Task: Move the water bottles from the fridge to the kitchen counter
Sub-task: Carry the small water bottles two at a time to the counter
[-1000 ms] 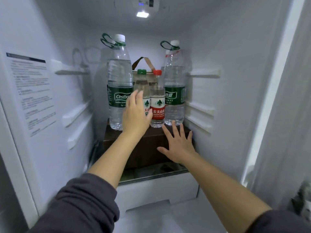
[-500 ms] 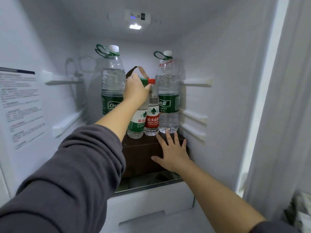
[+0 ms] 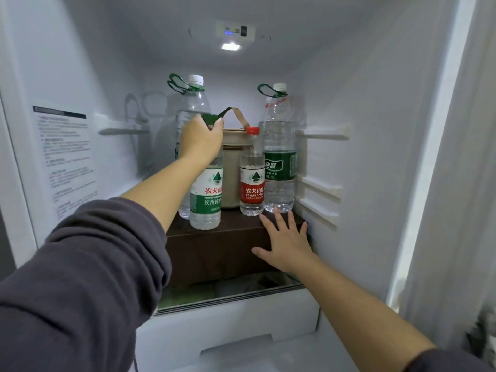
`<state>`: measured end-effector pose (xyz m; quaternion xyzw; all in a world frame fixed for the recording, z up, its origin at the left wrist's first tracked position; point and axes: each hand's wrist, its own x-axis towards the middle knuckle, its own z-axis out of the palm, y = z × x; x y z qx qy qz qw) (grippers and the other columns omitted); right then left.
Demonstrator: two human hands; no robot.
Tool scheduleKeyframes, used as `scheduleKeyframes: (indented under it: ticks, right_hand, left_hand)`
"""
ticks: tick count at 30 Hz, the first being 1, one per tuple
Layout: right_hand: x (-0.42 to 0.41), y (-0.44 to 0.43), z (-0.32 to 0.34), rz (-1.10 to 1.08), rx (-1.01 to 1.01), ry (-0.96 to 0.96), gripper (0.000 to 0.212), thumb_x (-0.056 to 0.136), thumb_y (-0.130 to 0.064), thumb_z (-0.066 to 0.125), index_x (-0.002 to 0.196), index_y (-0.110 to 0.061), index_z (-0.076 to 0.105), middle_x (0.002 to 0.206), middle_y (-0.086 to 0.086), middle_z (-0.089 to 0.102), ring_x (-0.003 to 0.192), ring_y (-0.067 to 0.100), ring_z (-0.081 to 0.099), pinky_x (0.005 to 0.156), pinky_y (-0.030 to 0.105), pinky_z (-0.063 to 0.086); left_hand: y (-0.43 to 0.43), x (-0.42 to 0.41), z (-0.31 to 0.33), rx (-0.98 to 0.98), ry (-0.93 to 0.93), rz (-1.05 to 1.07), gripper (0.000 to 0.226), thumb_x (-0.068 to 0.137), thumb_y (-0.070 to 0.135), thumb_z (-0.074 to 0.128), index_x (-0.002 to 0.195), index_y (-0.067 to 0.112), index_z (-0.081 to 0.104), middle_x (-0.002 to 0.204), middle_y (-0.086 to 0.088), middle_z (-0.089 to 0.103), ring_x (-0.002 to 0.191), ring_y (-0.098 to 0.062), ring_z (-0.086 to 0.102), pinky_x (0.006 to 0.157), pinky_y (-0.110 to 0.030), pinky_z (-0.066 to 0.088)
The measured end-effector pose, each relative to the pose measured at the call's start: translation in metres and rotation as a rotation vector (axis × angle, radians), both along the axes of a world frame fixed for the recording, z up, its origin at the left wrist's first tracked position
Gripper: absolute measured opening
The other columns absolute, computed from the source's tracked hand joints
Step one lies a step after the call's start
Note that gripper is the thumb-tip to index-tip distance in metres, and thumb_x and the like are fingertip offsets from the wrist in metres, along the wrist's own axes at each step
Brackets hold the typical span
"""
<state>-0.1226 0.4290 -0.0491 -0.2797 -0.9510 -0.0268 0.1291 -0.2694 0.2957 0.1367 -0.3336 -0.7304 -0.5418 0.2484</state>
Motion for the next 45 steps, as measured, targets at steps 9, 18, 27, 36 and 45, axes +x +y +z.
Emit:
scheduleKeyframes:
  ticks: [9, 18, 27, 36, 45]
  right_hand:
    - [-0.008, -0.013, 0.046, -0.019, -0.147, 0.219, 0.057, 0.096, -0.047, 0.044, 0.149, -0.025, 0.035, 0.153, 0.005, 0.040, 0.138, 0.030, 0.039, 0.115, 0.051, 0.029]
    - [-0.089, -0.009, 0.184, 0.177, -0.419, 0.953, 0.065, 0.095, -0.016, 0.059, 0.149, -0.013, 0.024, 0.118, 0.003, 0.050, 0.087, 0.016, 0.058, 0.067, 0.023, 0.049]
    - [-0.111, -0.001, 0.163, 0.212, -0.347, 1.064, 0.048, 0.099, -0.032, 0.056, 0.140, -0.011, 0.043, 0.117, -0.002, 0.054, 0.102, 0.006, 0.048, 0.086, 0.023, 0.041]
    - [-0.086, -0.009, 0.148, 0.247, -0.510, 1.189, 0.017, 0.096, -0.040, 0.056, 0.087, -0.026, 0.055, 0.075, -0.007, 0.057, 0.069, 0.008, 0.055, 0.063, 0.022, 0.040]
    - [-0.003, -0.035, 0.191, 0.240, -0.521, 1.280, 0.024, 0.092, -0.037, 0.059, 0.072, -0.025, 0.055, 0.072, 0.000, 0.063, 0.071, 0.018, 0.063, 0.070, 0.038, 0.054]
  left_hand:
    - [-0.009, -0.013, -0.025, 0.062, -0.003, 0.066, 0.031, 0.096, 0.044, 0.047, 0.088, 0.016, 0.056, 0.075, 0.006, 0.056, 0.074, -0.017, 0.053, 0.057, -0.026, 0.037]
    - [-0.011, -0.013, -0.027, 0.090, 0.016, 0.069, 0.033, 0.096, 0.044, 0.048, 0.097, 0.013, 0.057, 0.089, -0.002, 0.064, 0.081, -0.020, 0.059, 0.066, -0.030, 0.041]
    - [-0.009, -0.013, -0.029, 0.103, 0.009, 0.075, 0.034, 0.096, 0.044, 0.049, 0.103, 0.012, 0.059, 0.093, -0.002, 0.065, 0.083, -0.020, 0.059, 0.068, -0.031, 0.045]
    - [-0.016, -0.007, -0.025, 0.079, -0.038, 0.042, 0.032, 0.096, 0.046, 0.048, 0.099, 0.016, 0.059, 0.092, 0.001, 0.064, 0.085, -0.019, 0.059, 0.070, -0.030, 0.043]
    - [-0.026, 0.052, -0.032, 0.149, 0.061, -0.084, 0.021, 0.095, 0.041, 0.052, 0.085, 0.023, 0.057, 0.074, 0.011, 0.060, 0.067, 0.001, 0.055, 0.055, -0.018, 0.037]
